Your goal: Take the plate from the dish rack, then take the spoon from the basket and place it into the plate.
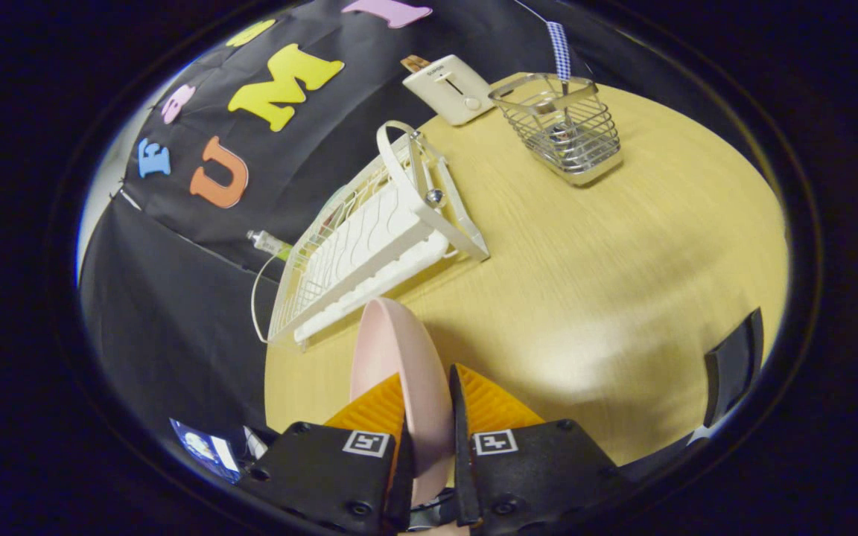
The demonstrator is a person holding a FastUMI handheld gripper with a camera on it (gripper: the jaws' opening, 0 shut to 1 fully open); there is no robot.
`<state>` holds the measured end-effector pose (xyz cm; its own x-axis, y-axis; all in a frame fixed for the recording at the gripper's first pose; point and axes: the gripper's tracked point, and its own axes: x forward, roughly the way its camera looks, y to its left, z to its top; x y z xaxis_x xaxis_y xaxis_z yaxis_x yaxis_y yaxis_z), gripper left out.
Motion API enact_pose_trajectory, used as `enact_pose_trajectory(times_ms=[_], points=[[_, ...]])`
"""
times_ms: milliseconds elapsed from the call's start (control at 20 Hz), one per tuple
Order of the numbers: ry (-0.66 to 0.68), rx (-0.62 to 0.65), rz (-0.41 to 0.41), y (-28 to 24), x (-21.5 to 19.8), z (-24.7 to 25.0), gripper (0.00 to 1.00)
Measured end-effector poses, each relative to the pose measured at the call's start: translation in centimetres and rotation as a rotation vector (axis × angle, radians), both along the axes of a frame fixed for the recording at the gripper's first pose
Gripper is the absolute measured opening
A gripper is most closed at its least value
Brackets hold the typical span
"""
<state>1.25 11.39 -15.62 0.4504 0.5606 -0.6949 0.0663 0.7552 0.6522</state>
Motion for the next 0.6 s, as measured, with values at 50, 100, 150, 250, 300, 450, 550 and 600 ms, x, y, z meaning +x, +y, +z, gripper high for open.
enact_pose_trajectory(times_ms=[50,100,150,250,300,450,550,600], points=[[0.01,0.023,-0.008,0.1,0.3,-0.2,0.29],[0.021,0.041,-0.012,0.2,0.5,-0.5,0.29],[0.023,0.04,-0.014,0.0,0.8,-0.7,0.3],[0.004,0.0,-0.017,-0.6,1.2,-1.0,0.32],[-0.009,-0.015,-0.016,-0.8,1.5,-1.0,0.34],[-0.043,-0.044,-0.009,-1.0,2.0,-0.7,0.39],[-0.074,-0.055,0.001,-1.0,2.1,-0.1,0.42],[-0.098,-0.072,0.007,-1.2,2.1,0.3,0.42]])
